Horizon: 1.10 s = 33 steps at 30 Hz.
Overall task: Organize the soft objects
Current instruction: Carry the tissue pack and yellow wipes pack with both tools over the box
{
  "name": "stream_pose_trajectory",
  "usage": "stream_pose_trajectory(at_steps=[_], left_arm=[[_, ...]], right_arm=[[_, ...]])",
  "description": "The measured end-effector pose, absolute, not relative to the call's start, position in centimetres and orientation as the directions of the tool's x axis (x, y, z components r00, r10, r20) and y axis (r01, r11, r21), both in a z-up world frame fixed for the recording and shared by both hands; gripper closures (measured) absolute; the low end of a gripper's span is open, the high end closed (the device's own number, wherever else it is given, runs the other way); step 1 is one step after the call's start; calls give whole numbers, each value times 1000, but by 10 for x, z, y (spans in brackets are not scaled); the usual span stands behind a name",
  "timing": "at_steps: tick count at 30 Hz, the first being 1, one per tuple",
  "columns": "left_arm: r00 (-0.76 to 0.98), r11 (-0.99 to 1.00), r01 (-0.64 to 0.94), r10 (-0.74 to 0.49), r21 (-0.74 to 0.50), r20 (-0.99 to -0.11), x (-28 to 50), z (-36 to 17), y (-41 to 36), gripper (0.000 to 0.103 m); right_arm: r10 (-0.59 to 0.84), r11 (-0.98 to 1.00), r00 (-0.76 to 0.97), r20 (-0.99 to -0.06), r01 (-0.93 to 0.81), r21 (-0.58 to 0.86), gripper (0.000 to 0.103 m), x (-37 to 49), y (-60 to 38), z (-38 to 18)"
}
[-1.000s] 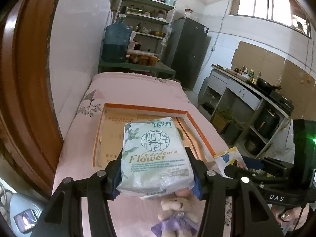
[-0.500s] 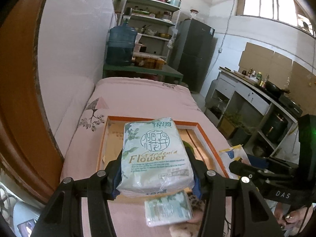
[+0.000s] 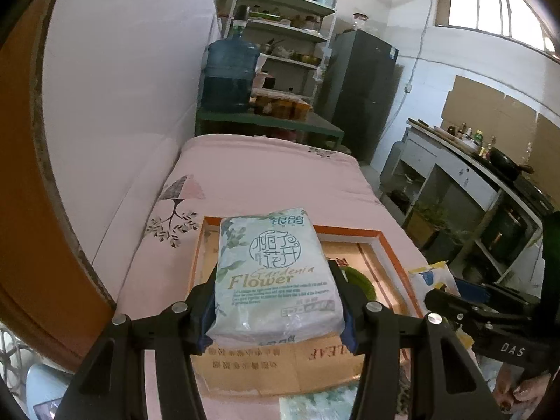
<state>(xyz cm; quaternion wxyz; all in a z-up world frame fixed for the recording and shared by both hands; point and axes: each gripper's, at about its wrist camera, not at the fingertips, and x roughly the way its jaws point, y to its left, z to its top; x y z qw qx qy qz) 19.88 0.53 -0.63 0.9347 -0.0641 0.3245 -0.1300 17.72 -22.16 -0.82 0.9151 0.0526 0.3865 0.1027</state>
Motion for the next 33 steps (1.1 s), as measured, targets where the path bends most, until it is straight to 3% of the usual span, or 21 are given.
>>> stream_pose_trajectory(at_steps=[33], left_arm=[[665,966,129,-253,-226,-703,268,-76,2,49]], right_arm=[[208,977,613,-762,-89,196,46,243,-238,-72]])
